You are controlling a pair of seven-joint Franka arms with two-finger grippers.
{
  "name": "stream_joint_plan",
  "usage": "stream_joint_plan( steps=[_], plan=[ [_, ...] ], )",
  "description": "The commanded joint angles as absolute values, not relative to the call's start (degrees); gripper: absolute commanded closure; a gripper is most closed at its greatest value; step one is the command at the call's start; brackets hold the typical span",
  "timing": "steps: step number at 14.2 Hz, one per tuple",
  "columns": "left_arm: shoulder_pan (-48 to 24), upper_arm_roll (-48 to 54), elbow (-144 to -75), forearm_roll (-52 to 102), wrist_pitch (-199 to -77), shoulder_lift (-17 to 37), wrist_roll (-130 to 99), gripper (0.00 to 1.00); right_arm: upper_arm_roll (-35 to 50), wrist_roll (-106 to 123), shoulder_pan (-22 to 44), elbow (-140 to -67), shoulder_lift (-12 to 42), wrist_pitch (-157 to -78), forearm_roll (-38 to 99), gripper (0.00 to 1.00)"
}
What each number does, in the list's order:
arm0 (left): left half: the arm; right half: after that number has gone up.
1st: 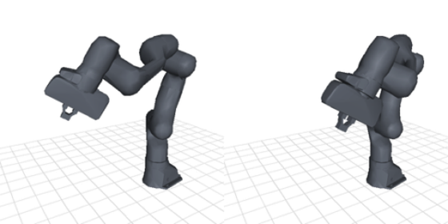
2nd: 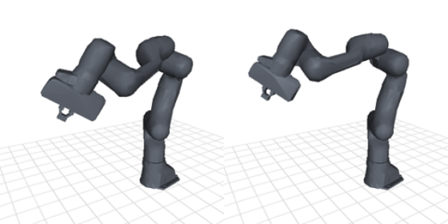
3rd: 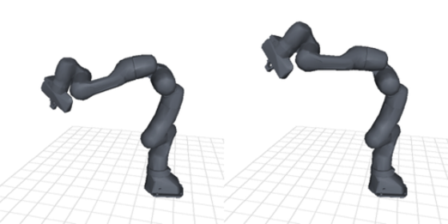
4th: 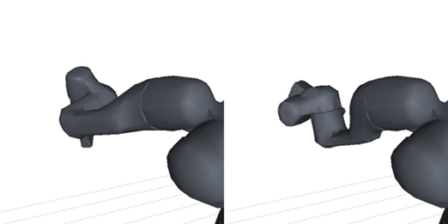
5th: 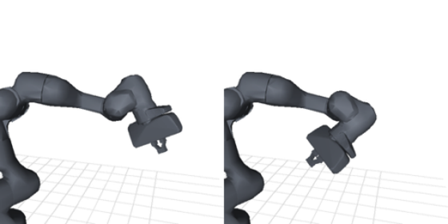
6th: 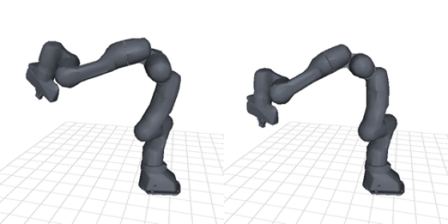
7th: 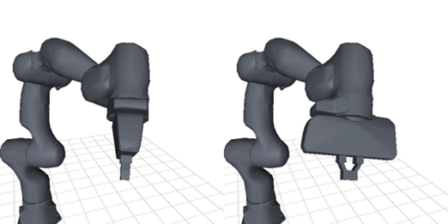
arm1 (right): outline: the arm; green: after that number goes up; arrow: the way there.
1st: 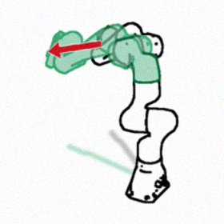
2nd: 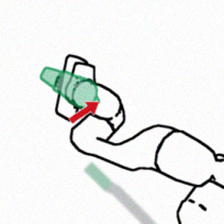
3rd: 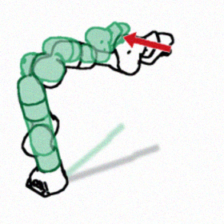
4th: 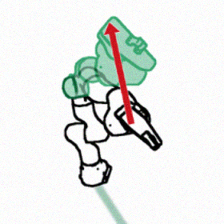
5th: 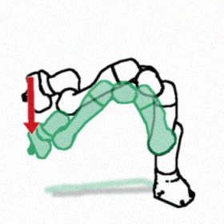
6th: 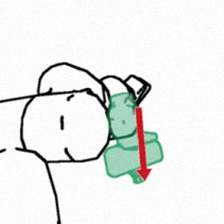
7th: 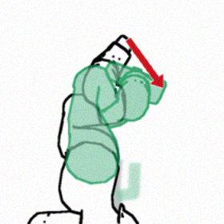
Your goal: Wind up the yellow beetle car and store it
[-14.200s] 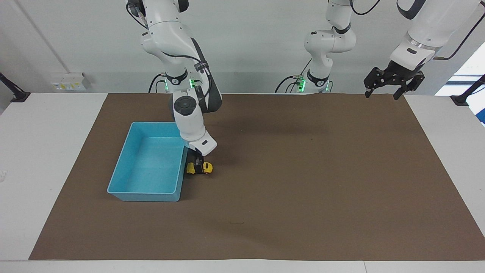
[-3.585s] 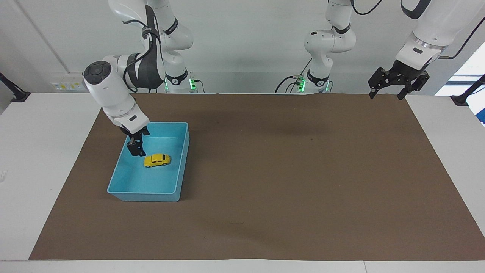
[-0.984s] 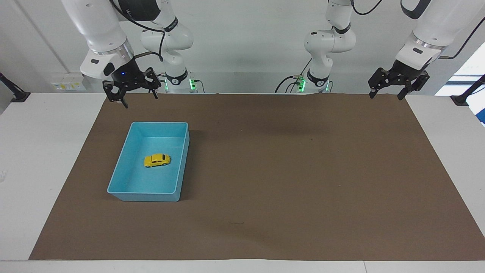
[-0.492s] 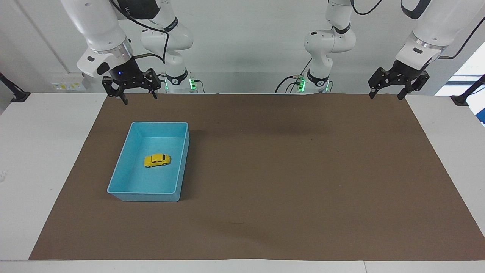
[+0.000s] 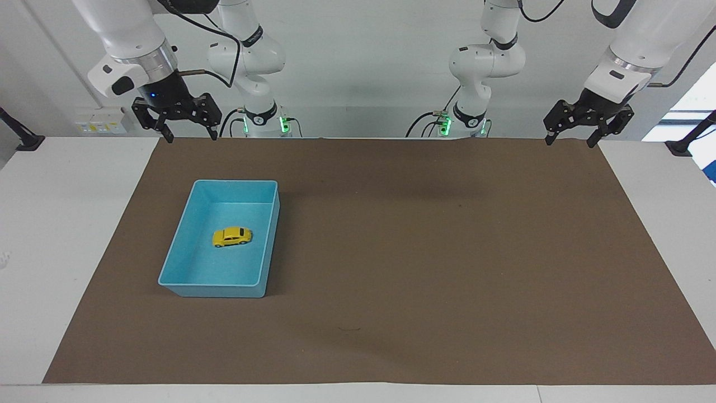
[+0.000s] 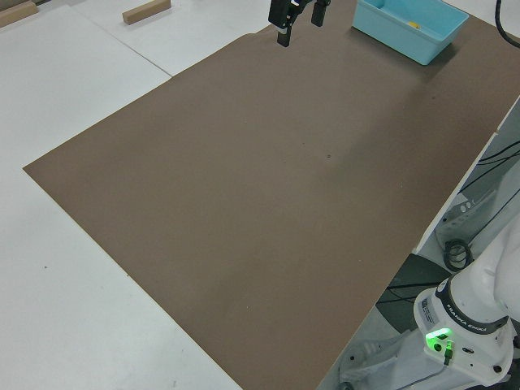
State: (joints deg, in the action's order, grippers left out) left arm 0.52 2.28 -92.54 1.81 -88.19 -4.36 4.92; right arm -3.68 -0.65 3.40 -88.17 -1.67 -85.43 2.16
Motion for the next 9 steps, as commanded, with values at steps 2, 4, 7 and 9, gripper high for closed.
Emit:
stream_joint_plan(
  steps=[2, 4, 7, 9],
  plan=[
    [1.5, 2.7, -93.2, 2.5, -88.6, -5.3, 5.5, 0.00, -3.1, -5.1, 3.1, -87.6, -2.0, -84.4, 3.0, 0.00],
    [1.4, 2.7, -93.2, 2.5, -88.6, -5.3, 5.5, 0.00, -3.4, -5.4, 3.2, -87.6, -2.0, -84.4, 3.6, 0.00],
    [1.4, 2.7, -93.2, 2.5, -88.6, -5.3, 5.5, 0.00, -3.7, -5.4, 3.3, -87.6, -2.1, -84.5, 3.6, 0.00],
    [1.5, 2.7, -93.2, 2.5, -88.6, -5.3, 5.5, 0.00, -3.7, -5.3, 3.3, -87.6, -2.2, -84.9, 3.6, 0.00]
  ],
)
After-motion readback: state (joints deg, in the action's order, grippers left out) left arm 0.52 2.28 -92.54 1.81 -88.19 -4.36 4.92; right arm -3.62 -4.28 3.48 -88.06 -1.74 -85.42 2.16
